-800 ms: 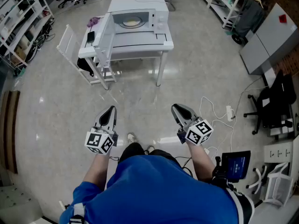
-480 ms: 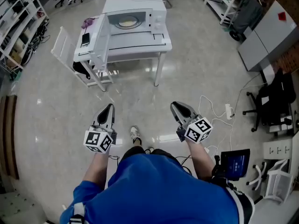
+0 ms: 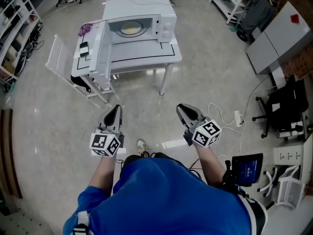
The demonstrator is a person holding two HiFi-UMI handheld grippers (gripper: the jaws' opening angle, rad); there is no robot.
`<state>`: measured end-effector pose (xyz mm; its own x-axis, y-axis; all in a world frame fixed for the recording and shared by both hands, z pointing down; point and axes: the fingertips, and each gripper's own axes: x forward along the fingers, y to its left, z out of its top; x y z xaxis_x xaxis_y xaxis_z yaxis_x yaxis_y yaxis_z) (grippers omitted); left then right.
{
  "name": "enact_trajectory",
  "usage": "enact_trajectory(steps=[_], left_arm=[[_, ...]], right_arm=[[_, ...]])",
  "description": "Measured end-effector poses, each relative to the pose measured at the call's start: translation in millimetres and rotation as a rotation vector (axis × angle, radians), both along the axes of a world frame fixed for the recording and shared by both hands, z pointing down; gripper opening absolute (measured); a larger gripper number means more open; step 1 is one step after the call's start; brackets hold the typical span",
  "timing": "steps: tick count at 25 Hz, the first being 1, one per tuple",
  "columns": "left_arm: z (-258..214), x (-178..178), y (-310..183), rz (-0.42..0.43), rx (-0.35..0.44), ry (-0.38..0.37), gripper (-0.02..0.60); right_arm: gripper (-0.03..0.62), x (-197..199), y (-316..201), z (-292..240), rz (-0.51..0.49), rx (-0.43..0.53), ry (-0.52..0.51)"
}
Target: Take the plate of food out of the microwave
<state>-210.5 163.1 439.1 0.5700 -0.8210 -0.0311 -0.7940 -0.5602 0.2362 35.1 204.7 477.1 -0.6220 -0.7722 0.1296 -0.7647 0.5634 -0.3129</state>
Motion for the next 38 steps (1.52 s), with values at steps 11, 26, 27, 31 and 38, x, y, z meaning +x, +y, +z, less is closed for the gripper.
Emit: enact_trajectory(steps=[11, 26, 27, 31, 38], left_arm=[[4, -7, -83, 0.087, -0.007, 0.02, 0.011], [16, 46, -167, 0.044, -0.04, 0.009, 0.011], [14, 53, -176, 0.035, -0.039, 0.005, 0.011], [11, 77, -212, -0.016, -0.031, -0.002, 0.011], [16, 105, -251, -0.114, -0.057, -0.037, 0.011]], right_arm=[[0.028, -30, -76, -9, 0.048, 0.002, 0.028], [0.028, 6, -178, 2, -0.042, -0.005, 0.017], [0.028, 11, -188, 0, -0.053, -0.008, 0.019], [0.028, 34, -225, -1, -0.102, -0.002, 0.007], [0.028, 58, -275, 5, -0.202, -0.007, -0.018]])
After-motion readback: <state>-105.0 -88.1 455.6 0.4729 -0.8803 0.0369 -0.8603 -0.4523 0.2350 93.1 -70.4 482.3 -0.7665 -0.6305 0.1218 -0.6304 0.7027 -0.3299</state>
